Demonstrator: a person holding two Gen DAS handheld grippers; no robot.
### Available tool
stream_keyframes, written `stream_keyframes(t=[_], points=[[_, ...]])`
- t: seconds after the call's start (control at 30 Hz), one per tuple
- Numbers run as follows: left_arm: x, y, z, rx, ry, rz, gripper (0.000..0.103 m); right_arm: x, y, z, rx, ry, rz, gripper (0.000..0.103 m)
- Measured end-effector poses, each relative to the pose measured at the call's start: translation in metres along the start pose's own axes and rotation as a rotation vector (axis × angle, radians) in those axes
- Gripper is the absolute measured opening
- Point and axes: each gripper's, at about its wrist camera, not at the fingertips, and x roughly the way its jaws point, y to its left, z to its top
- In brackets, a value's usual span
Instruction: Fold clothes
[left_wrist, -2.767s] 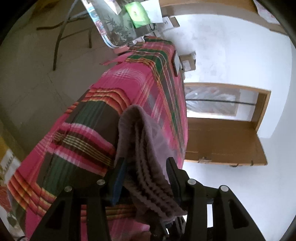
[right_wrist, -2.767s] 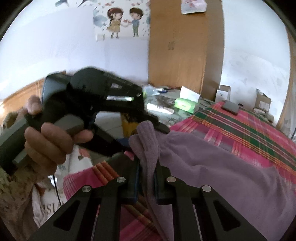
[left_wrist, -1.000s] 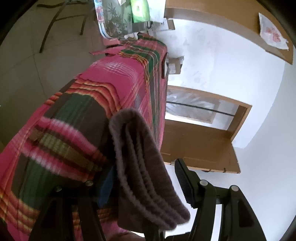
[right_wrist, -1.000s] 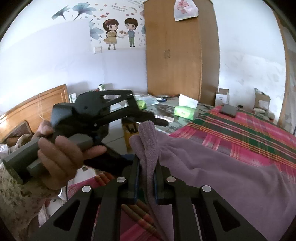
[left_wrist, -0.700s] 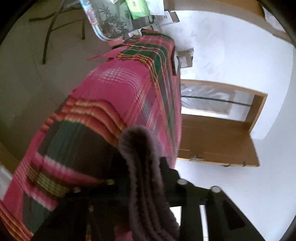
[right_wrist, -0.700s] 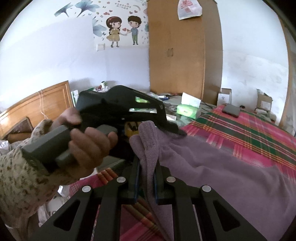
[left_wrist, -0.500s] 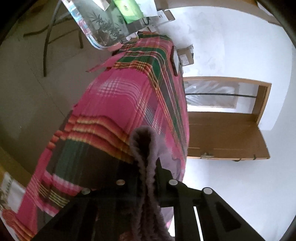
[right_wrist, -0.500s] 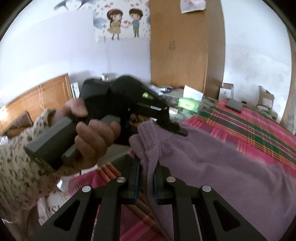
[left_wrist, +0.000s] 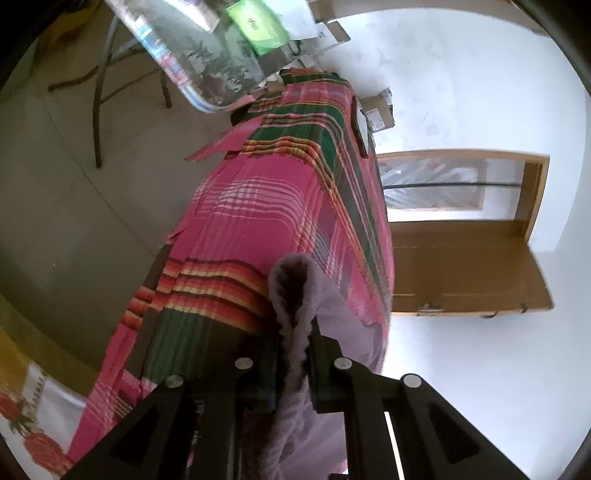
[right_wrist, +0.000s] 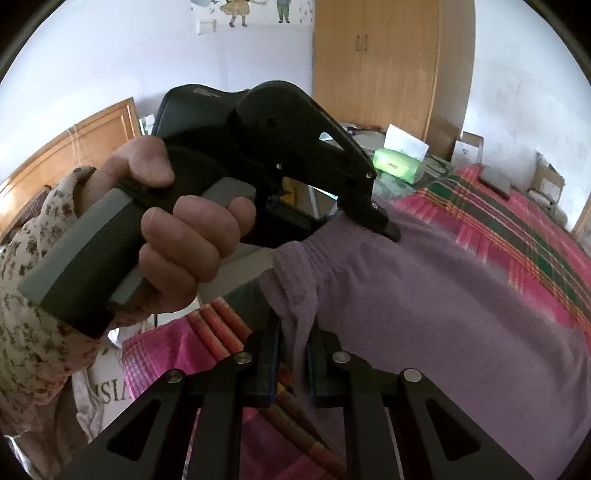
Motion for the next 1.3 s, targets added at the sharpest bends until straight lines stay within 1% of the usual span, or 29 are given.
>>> stream_keyframes(t=[0.07, 0.2, 0.33, 0.47, 0.7, 0.97, 1.2, 1.3], points=[[-0.001, -0.001, 0.0, 0.001, 0.004, 0.008, 0.012, 0.0, 0.0, -0.001, 0.002, -0.002, -0.002, 0.012], [-0.002, -0.009, -0.002, 0.005, -0.004, 0.026, 0.013, -0.006, -0.008, -0.003, 0.042, -0.023, 0.022, 0.012], [-0.008, -0.027, -0.006, 0.035, -0.025, 0.041, 0.013, -0.02, -0.007, -0.005, 0.045, -0.09, 0.021, 0.012], [-0.012, -0.055, -0.012, 0.093, -0.042, 0.07, 0.013, -0.037, -0.008, -0.007, 0.047, -0.15, 0.012, 0.012], [-0.013, -0.098, -0.026, 0.159, -0.057, 0.082, 0.013, -0.076, -0.019, -0.015, 0.088, -0.258, 0.0, 0.012], [0.005, -0.144, -0.044, 0.233, -0.045, 0.094, 0.013, -0.117, -0.035, -0.028, 0.136, -0.343, -0.026, 0.012], [0.023, -0.174, -0.062, 0.295, -0.04, 0.101, 0.014, -0.148, -0.057, -0.043, 0.179, -0.399, -0.072, 0.012], [0.032, -0.185, -0.068, 0.31, -0.025, 0.092, 0.014, -0.16, -0.065, -0.05, 0.196, -0.417, -0.094, 0.012]])
